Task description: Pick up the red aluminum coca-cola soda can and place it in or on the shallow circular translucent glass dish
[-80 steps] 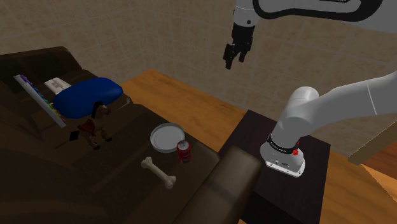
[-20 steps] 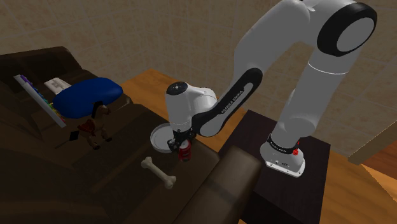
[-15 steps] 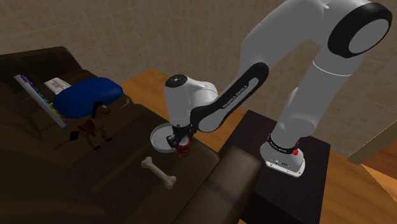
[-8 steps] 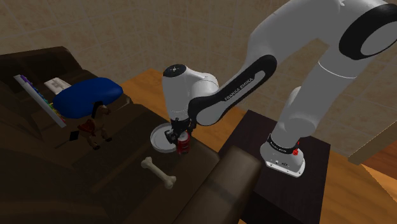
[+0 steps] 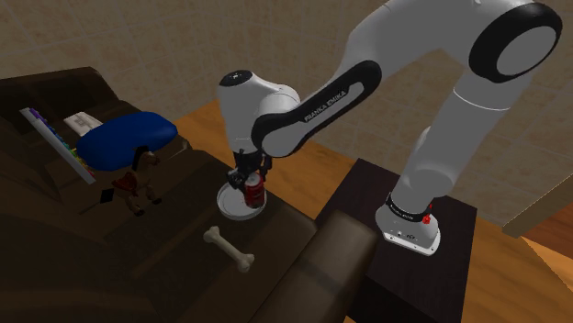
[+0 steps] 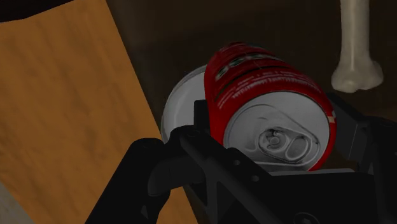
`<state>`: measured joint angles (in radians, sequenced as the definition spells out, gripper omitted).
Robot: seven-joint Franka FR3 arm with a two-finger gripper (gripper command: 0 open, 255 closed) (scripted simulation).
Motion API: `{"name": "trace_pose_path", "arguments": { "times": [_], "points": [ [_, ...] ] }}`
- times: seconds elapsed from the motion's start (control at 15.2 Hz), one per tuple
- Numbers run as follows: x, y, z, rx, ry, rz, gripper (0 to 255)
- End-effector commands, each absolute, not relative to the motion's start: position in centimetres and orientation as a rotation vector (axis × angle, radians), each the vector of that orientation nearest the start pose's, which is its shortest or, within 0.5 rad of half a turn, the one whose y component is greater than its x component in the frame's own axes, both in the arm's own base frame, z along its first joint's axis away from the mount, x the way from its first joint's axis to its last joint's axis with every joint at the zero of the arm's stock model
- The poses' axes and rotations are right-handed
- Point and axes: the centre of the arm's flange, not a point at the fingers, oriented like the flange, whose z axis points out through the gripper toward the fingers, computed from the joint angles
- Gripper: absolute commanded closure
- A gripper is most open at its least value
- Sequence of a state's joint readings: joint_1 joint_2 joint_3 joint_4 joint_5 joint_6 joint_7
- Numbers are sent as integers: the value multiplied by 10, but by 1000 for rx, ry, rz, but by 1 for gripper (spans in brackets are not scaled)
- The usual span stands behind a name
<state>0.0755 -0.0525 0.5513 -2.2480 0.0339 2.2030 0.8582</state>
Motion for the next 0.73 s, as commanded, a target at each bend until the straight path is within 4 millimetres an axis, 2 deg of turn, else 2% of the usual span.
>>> {"name": "trace_pose_path", "arguments": {
  "times": [0.0, 0.4, 0.46, 0.66],
  "points": [
    [439, 296, 392, -3118, 394, -2, 255],
    [514, 276, 408, -3118, 394, -2, 255],
    [521, 274, 409, -3118, 394, -2, 255],
    [521, 274, 393, -3118, 394, -2, 255]
  ]
}}
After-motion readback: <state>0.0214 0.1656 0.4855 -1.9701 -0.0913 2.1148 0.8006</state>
